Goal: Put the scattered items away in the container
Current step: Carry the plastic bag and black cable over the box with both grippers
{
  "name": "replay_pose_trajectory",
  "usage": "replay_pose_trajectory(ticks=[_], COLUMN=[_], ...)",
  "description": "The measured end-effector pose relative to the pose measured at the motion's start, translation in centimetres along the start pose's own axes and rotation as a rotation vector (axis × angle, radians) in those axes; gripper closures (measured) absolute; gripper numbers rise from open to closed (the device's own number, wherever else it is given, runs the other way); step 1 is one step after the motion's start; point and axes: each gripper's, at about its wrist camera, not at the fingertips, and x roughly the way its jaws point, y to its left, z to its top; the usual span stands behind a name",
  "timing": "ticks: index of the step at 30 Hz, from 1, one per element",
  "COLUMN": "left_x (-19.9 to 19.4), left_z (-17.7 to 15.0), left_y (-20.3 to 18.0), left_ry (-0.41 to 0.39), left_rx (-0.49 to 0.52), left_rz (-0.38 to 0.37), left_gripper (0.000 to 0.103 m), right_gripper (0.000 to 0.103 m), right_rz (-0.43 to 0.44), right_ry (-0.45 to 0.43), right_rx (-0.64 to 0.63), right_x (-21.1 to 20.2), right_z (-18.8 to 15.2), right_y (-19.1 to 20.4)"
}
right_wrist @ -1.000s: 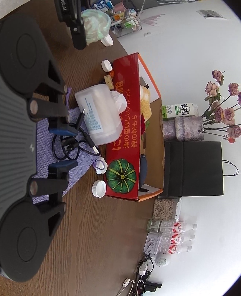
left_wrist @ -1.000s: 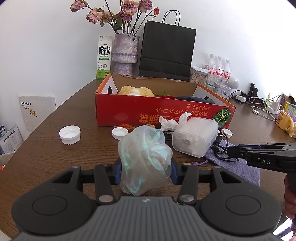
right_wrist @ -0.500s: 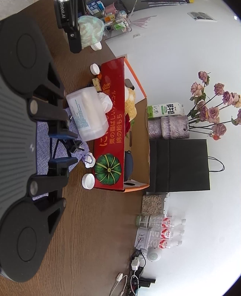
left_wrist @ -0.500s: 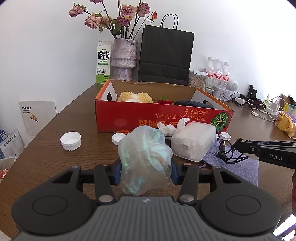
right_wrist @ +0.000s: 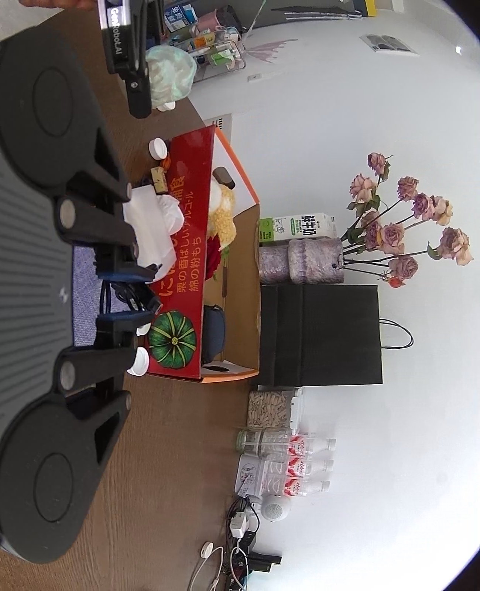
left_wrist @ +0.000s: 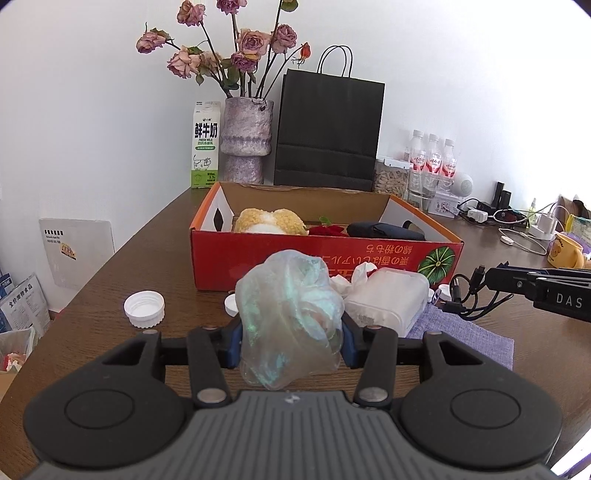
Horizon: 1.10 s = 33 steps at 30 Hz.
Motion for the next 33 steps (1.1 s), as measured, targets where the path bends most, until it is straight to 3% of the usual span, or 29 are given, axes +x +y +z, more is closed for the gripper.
replay_pose_trajectory(ticks=[11,18,28,33], left_x=[1.0,3.6,11.0,14.9], left_z=[4.2,8.3,13.4,13.7], left_y=[-0.8,-1.0,-0.5,0.1], left_ry=[-0.115,-0.175,-0.157,-0.148], left_rx=[0.01,-0.032,-0.058,-0.078], left_rz=[-0.012,-0.034,0.038,0.082], left_gripper=[0.054,0.054,0.054,0.054], right_gripper=[0.089,0.089,0.089,0.089], right_rz=[0.005,0.026,0.011,-0.006], right_ry=[-0.104,-0.152,-0.165,-0.155], right_rx=[-0.022,-0.02,-0.021,-0.012], right_x=[0.3,3.5,10.5,14.3], right_z=[3.5,7.0,11.9,12.9], right_y=[0.5,1.0,1.2,0.7])
